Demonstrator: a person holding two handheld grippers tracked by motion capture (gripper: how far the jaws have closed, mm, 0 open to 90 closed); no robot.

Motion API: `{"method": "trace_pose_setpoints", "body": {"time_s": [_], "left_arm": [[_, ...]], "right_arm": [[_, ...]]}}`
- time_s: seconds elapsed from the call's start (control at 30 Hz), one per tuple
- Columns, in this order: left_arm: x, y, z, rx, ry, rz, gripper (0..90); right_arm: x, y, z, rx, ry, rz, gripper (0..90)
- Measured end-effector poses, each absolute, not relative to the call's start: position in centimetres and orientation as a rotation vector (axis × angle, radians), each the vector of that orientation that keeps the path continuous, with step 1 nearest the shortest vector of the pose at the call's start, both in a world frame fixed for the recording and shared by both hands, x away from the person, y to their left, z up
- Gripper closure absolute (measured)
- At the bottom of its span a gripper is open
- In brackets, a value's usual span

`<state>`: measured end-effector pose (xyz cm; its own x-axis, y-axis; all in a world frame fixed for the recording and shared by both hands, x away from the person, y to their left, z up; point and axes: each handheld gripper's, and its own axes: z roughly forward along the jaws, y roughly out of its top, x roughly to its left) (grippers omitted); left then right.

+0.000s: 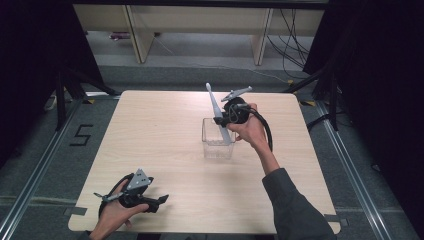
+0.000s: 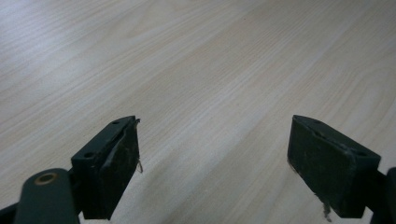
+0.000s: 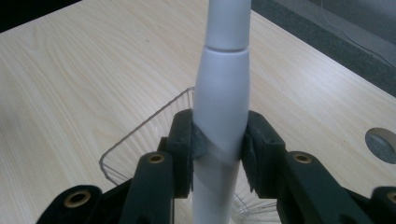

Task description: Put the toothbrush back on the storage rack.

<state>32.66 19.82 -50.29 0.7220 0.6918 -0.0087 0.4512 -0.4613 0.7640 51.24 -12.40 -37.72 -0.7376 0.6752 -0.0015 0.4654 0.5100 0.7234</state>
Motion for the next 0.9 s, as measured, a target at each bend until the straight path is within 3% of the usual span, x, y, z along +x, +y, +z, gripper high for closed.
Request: {"method": "trace_pose_setpoints", "body": {"time_s": [0.9], "left_arm": [[32.6,19.7,-50.4,2.115,0.872,0.373,16.2]], "right_arm": [[51.4,-11.3,-40.5,0.950,2.558,0.910,67.1]]}}
